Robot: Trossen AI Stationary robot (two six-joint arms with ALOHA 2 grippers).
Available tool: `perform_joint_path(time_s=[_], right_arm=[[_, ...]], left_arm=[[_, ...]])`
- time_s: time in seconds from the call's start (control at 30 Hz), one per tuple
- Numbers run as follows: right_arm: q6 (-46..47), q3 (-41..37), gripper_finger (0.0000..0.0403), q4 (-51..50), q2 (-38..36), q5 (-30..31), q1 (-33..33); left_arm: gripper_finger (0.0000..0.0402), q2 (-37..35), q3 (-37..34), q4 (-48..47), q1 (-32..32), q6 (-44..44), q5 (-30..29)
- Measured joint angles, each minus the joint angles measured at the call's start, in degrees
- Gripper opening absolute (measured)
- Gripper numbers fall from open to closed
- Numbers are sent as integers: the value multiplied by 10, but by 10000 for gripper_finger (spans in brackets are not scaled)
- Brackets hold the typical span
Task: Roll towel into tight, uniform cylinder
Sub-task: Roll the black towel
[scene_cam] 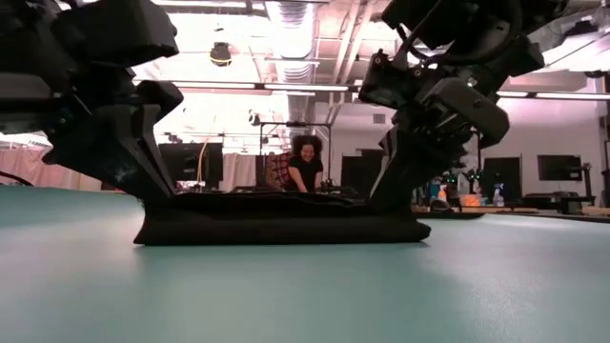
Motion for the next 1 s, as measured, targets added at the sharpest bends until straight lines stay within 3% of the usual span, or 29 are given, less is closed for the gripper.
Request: perform_joint_path(time_s=[0.57,0.83,1.0], right_arm=[[11,3,13,-11,62,5,-12],[11,2,13,-8,63,5,-12],[11,1,13,-3,63,4,-12]], left_arm=[[1,0,-40,65,31,11,15],[35,-28,-12,33,11,29,-28],[65,-29,-12,-7,4,-11,-31]])
